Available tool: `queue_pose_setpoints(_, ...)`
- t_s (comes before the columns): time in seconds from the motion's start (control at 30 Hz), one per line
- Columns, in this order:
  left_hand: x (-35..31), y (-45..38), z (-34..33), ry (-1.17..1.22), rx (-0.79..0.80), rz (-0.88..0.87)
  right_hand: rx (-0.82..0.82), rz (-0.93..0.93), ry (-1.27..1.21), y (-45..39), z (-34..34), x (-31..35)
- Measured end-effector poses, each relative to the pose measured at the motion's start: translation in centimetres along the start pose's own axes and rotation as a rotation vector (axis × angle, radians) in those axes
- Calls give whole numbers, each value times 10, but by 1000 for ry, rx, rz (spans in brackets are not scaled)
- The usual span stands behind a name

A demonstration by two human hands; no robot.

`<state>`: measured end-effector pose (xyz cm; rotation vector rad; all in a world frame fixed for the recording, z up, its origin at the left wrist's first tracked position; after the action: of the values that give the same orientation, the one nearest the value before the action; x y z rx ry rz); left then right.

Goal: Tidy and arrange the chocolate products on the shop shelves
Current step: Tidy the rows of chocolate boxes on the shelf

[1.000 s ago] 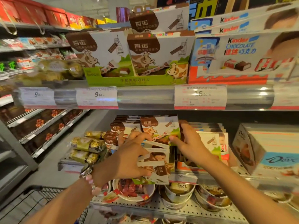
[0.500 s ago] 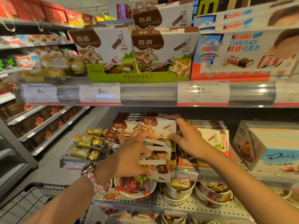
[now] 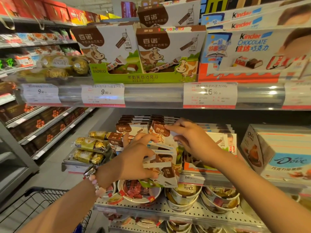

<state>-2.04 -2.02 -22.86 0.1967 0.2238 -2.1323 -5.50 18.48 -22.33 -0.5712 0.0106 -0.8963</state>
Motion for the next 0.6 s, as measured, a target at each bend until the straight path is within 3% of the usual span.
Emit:
queue_pose_setpoints(0.1, 1, 0, 1, 42, -3, 9, 37, 52, 1, -9, 2, 1)
queue_pose_setpoints(0.33, 1, -1, 6, 196, -52, 81, 138, -16, 96, -4, 1, -10)
queue_pose_setpoints(0.4, 4, -2, 5, 214, -73, 98, 133, -60, -11, 5, 1, -6)
queue_pose_setpoints(0.5, 8, -3, 4, 266, -95, 89, -21, -61, -377, 22, 9, 8)
queue_pose_setpoints(0.6, 8, -3, 4, 311, -98, 65, 128, 6, -514, 31, 15, 24)
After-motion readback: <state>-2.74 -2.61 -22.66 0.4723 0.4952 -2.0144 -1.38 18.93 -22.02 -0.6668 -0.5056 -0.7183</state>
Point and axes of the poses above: each hand's wrist, its own y-axis away from the middle knuckle, its own z-axis out of the back of the hand, x = y × z, the point moved 1 cm from there along -y, towards the middle knuckle
